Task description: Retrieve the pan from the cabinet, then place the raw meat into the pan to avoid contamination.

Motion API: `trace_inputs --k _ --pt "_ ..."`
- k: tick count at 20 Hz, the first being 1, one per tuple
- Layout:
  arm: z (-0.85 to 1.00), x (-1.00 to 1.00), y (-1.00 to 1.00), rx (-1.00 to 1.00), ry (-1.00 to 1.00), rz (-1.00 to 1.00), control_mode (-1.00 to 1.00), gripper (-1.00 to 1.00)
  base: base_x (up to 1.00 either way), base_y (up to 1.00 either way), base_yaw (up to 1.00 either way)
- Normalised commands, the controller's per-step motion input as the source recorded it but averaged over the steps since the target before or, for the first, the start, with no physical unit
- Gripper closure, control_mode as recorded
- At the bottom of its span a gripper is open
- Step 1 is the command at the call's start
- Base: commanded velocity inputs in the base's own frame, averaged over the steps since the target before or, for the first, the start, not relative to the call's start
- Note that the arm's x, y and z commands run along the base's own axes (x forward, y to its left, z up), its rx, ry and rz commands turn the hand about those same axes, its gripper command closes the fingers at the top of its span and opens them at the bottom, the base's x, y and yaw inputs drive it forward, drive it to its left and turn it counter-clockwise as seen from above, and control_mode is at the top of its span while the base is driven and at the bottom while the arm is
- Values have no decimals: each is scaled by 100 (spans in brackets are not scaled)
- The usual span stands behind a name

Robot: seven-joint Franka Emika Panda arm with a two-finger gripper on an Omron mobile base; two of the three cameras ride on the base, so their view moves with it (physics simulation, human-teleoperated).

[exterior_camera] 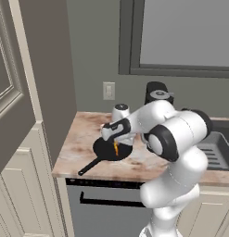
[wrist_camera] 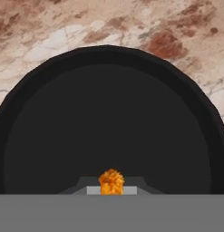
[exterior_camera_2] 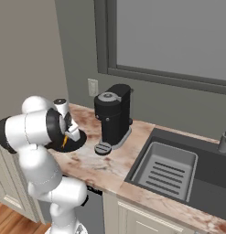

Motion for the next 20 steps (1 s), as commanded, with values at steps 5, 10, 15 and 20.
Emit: trace_inputs --k 5,10,15,20 --pt "-11 19 8 0 0 -2 -100 100 0 0 0" --pt "-24 10 10 -2 0 -2 -100 100 0 0 0" --pt "-21 15 4 -1 0 -1 -100 100 0 0 0" --pt "-16 19 0 0 0 -1 -100 100 0 0 0"
